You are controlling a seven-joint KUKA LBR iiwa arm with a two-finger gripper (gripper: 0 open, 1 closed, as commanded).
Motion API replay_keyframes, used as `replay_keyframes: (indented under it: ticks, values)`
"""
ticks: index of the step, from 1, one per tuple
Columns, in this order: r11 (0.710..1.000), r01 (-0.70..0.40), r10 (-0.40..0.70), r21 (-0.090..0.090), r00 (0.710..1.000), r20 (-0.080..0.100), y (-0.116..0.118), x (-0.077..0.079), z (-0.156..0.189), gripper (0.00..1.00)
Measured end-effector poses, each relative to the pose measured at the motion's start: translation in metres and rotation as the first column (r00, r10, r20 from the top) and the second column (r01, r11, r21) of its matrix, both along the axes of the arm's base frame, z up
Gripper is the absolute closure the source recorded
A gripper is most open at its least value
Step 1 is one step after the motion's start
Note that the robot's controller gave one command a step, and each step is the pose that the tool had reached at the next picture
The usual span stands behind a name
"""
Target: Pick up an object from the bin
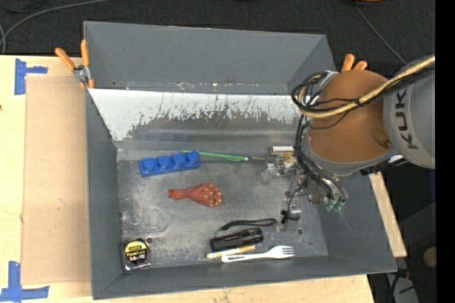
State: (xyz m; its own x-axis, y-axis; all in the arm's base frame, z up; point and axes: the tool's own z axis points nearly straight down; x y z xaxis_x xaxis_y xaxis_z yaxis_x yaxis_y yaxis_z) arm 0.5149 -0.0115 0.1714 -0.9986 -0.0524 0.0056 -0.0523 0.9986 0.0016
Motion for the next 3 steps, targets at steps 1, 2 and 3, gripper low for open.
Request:
replay_keyframes:
  ticks: [1, 2, 3]
  values:
    - [0.996, 0.084, -0.084, 0.001, 0.996, 0.002, 0.002, 0.043, 0.009, 0.0]
    - [0.997, 0.077, -0.077, -0.002, 0.997, 0.0, 0.03, 0.033, 0.004, 0.0]
    - [0.989, -0.149, 0.149, 0.002, 0.989, 0.001, 0.046, 0.025, -0.034, 0.0]
